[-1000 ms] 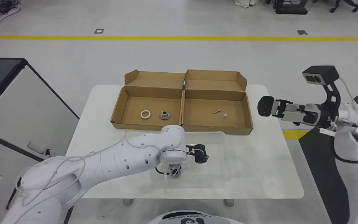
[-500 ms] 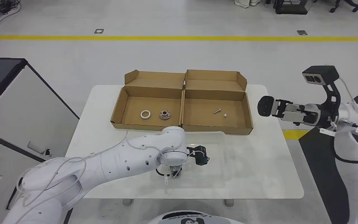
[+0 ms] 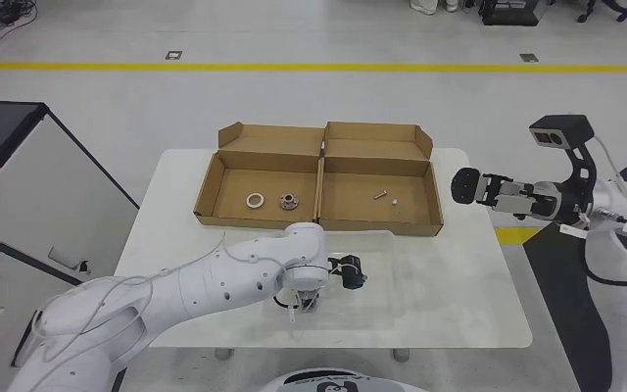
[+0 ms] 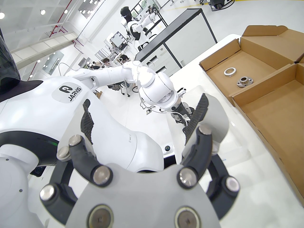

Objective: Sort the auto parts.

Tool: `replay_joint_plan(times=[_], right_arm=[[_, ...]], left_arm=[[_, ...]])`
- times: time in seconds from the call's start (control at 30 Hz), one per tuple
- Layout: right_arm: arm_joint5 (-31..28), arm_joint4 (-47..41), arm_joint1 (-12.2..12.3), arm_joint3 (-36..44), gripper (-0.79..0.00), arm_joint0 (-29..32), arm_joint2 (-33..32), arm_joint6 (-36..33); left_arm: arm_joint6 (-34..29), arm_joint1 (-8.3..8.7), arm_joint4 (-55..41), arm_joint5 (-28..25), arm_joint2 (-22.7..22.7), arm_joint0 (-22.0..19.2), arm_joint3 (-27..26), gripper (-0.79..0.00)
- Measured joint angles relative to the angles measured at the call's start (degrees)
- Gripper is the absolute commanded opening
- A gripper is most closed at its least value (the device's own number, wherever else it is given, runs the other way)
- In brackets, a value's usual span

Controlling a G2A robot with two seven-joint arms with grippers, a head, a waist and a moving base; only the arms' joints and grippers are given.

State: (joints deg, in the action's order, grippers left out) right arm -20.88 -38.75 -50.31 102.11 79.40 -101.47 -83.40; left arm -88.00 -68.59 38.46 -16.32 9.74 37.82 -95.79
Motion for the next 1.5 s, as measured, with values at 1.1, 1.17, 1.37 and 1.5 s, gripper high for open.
replay_joint_plan(times=[1.1, 1.17, 1.37, 1.5], right_arm=[[0.00, 0.00, 0.00, 0.00, 0.000, 0.00, 0.00, 0.00], [0.00, 0.00, 0.00, 0.00, 0.000, 0.00, 0.00, 0.00], [0.00, 0.00, 0.00, 0.00, 0.000, 0.00, 0.00, 0.00], [0.00, 0.00, 0.00, 0.00, 0.000, 0.00, 0.00, 0.00]], left_arm=[[0.00, 4.21, -9.83, 4.49, 0.00, -14.88, -8.38, -0.785], [0.00, 5.02, -11.67, 5.77, 0.00, -16.24, -9.39, -0.785], [0.70, 7.78, -20.13, 7.89, 2.49, -18.64, -11.97, -0.785], [6.44, 10.43, -24.12, 4.20, 6.86, -15.18, -9.97, -0.785]])
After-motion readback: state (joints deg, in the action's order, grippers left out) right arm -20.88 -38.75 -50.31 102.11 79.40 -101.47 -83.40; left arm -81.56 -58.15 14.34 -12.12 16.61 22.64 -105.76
